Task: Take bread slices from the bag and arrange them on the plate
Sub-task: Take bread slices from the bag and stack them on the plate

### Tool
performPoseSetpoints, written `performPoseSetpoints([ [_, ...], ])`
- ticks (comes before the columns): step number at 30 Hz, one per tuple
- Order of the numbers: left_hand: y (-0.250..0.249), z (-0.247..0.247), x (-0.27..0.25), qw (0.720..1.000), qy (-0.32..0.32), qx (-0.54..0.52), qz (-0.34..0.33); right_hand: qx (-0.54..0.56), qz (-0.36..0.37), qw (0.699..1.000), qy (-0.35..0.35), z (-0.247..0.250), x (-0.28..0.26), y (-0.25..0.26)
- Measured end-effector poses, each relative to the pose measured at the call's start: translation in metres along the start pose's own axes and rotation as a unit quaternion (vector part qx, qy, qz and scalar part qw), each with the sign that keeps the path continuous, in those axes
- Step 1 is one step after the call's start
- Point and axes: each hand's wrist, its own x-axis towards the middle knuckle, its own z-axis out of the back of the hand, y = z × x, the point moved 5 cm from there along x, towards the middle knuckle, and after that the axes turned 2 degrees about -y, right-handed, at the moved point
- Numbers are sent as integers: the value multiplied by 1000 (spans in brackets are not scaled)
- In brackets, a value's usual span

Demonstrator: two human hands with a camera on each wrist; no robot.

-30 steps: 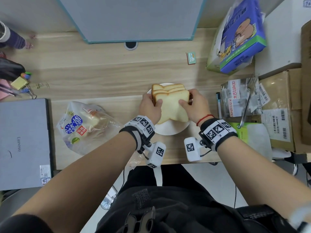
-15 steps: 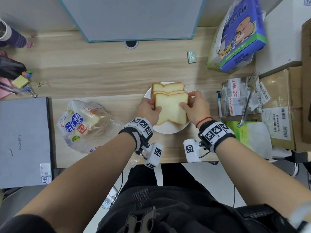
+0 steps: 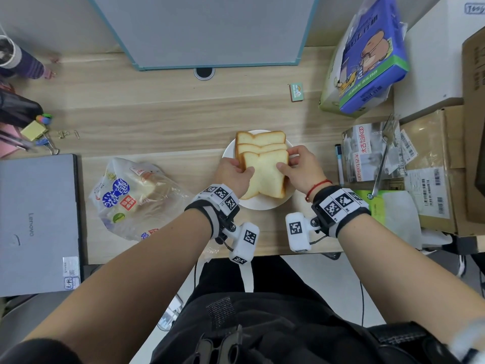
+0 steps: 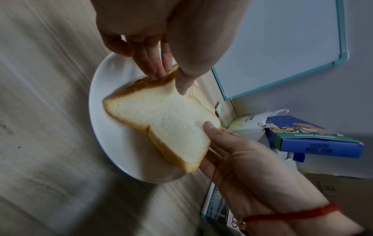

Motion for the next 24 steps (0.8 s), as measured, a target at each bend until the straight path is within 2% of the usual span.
performPoseSetpoints([
  [8, 14, 1, 2, 1000, 26, 14, 5, 3, -18, 1000, 14, -3, -12, -22],
  [15, 15, 2, 8, 998, 16, 51, -27, -115, 43, 990, -71, 3, -15, -22],
  [18, 11, 8, 6, 997, 8, 71, -33, -157, 38, 984, -76, 5, -13, -20],
  [21, 6, 24, 1, 995, 0, 89, -46, -160, 56, 982, -77, 11, -17, -3],
  [24, -1, 56, -6, 994, -25, 81, -65, -135, 115, 983, -50, 3, -25, 37],
])
